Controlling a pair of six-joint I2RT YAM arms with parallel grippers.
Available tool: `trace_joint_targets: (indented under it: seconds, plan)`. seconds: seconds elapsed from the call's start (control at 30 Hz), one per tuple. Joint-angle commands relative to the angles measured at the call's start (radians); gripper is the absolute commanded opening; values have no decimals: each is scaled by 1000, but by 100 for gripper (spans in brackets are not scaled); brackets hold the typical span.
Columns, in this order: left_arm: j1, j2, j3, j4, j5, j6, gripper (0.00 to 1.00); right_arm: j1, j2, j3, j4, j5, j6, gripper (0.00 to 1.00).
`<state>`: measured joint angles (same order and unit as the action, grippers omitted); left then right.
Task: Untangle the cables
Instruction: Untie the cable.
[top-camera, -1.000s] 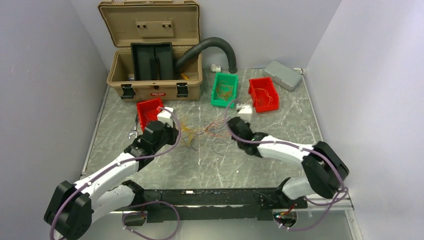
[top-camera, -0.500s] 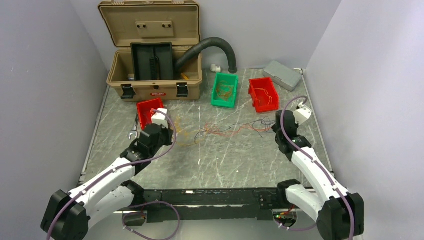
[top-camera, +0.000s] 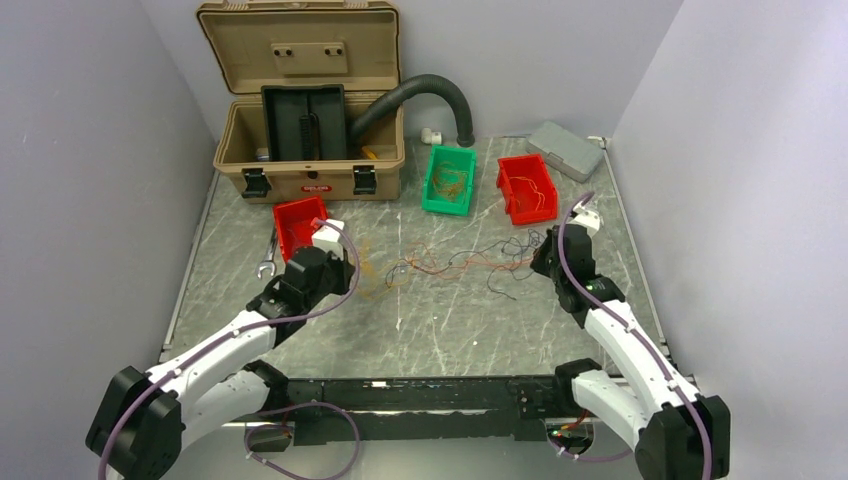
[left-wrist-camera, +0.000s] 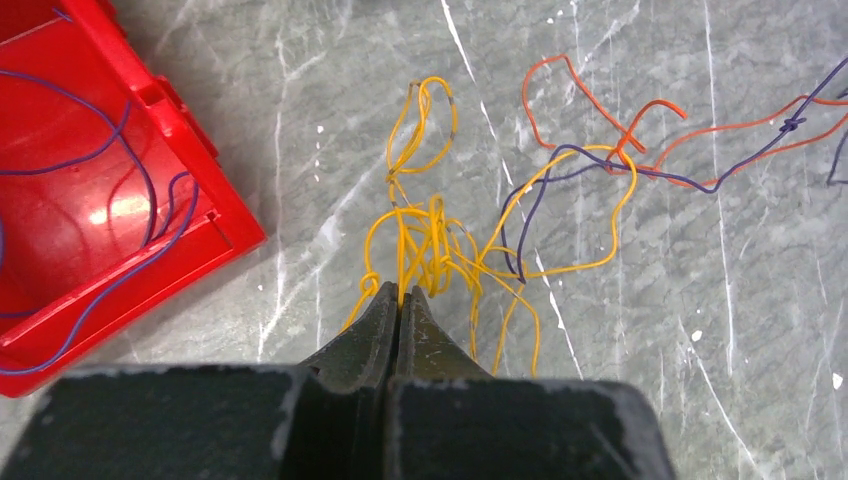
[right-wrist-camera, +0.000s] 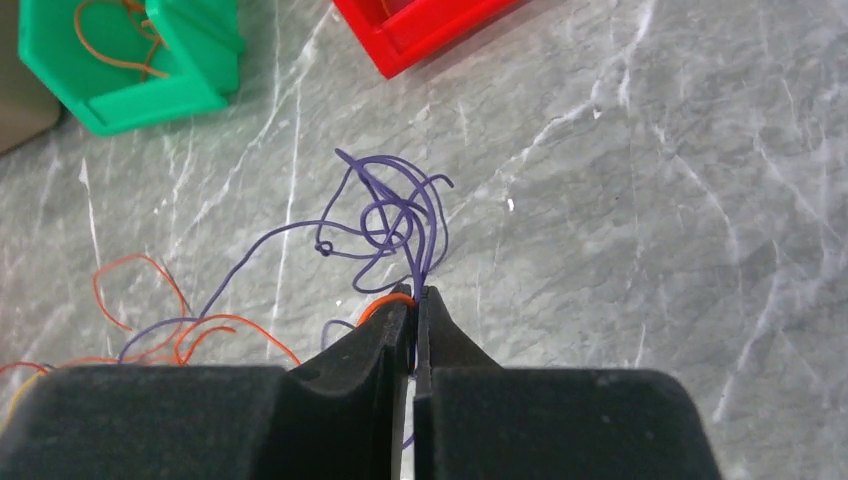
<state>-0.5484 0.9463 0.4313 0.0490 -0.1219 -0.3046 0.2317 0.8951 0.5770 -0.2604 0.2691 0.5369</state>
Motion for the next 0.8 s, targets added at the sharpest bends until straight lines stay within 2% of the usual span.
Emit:
trace_joint_targets:
  seconds: [0.0,0.03,0.07,0.1,0.4,0.53,0.6,0.7,0.77]
  plan:
    - [5,20,28,51,60,22,0,0,27,33,31,-114,-50,27]
    - [5,21,28,54,66,24,0,0,43,36,32,-131,-58,47]
    - [4,22,26,57,72,25,0,0,63,48,22,-140,-65,61]
    - [4,22,26,60,77,26,0,0,86,57,10,-146,-67,65]
    - [5,18,23,64,83,30,0,-1,138,36,35,-143,-50,66]
    - [5,16,24,66,89,29,0,0,218,63,36,-67,-17,93]
    - [4,16,23,65,91,30,0,0,282,91,30,-39,14,100]
    - [4,13,22,63,91,29,0,-1,380,130,19,-20,72,100]
    - [5,10,21,63,92,29,0,-1,419,129,38,-10,111,91]
